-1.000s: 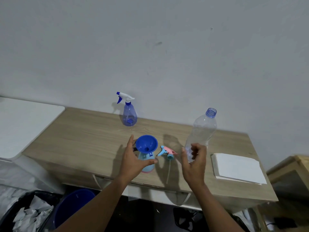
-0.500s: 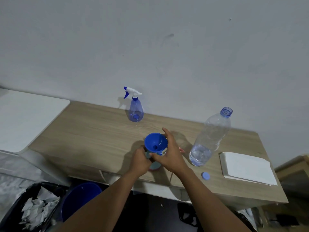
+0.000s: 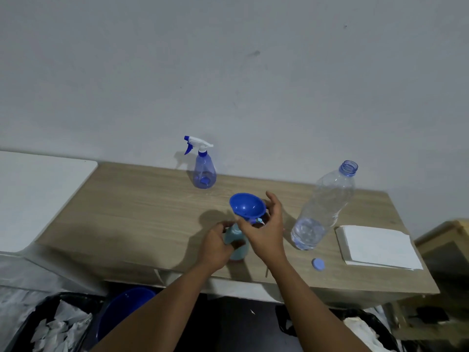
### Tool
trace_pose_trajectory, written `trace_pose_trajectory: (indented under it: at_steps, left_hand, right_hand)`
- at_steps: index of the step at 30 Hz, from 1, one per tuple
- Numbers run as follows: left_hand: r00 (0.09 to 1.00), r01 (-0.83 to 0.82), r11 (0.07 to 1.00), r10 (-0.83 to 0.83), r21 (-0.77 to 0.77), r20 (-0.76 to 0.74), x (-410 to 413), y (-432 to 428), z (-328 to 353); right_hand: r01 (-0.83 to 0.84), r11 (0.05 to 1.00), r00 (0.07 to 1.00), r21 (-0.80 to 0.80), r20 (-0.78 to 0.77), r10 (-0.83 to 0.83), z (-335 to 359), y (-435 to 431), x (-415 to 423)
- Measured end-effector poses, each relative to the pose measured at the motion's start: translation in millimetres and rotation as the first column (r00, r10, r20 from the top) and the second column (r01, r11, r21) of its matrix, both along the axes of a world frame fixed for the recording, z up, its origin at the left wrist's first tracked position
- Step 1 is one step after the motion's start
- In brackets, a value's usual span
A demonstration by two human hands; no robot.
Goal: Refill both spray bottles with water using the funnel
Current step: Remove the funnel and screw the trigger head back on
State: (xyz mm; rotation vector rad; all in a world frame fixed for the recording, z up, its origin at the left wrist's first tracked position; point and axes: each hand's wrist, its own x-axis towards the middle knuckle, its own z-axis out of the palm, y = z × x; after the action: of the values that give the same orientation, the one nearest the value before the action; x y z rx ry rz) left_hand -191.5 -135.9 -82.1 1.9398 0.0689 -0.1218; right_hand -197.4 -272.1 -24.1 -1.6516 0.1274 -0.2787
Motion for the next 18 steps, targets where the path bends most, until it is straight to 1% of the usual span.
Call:
trace_pose_trajectory:
  at_steps: [2, 3, 5, 7, 9, 11, 14, 16, 18]
  left_hand:
    - [1.0, -0.001, 1.0, 0.001, 0.007, 0.018, 2, 8, -2]
    - [1.0, -0.004, 1.0, 0.004, 0.01, 0.03, 3, 14, -3]
    - [0.998, -0.021, 1.0, 0.019, 0.021, 0.058, 7, 28, -5]
    - [0.996, -0.052, 0.998, 0.049, 0.038, 0.078, 13, 44, -10]
    - [0.994, -0.068, 0.996, 0.063, 0.049, 0.092, 17, 59, -13]
    - [0.992, -0.073, 0.995, 0.065, 0.063, 0.11, 20, 72, -15]
    - [0.99, -0.075, 0.996, 0.068, 0.053, 0.121, 24, 85, -17]
    - [0.993, -0.06, 0.997, 0.054, 0.053, 0.109, 26, 88, -19]
    - [0.993, -0.049, 0.997, 0.043, 0.056, 0.106, 27, 89, -20]
  right_hand:
    - [0.098, 0.983, 0.995, 0.154, -0.048, -0.091, 3, -2, 5]
    - [0.13, 0.974, 0.99, 0.188, -0.078, -0.117, 2, -5, 8]
    - [0.145, 0.971, 0.984, 0.188, -0.128, -0.122, -2, -13, 10]
    - [0.114, 0.984, 0.979, 0.14, -0.184, -0.087, -10, -17, 8]
    - [0.09, 0.995, 0.974, 0.034, -0.213, -0.08, -23, -20, 4]
    - [0.061, 0.992, 0.971, -0.114, -0.224, -0.086, -38, -21, 2]
    - [-0.073, 0.949, 0.956, -0.306, -0.292, -0.021, -54, -18, -1]
    - [-0.185, 0.876, 0.935, -0.446, -0.355, 0.017, -62, -13, 0]
    - [-0.313, 0.747, 0.905, -0.587, -0.424, 0.046, -70, -7, 2]
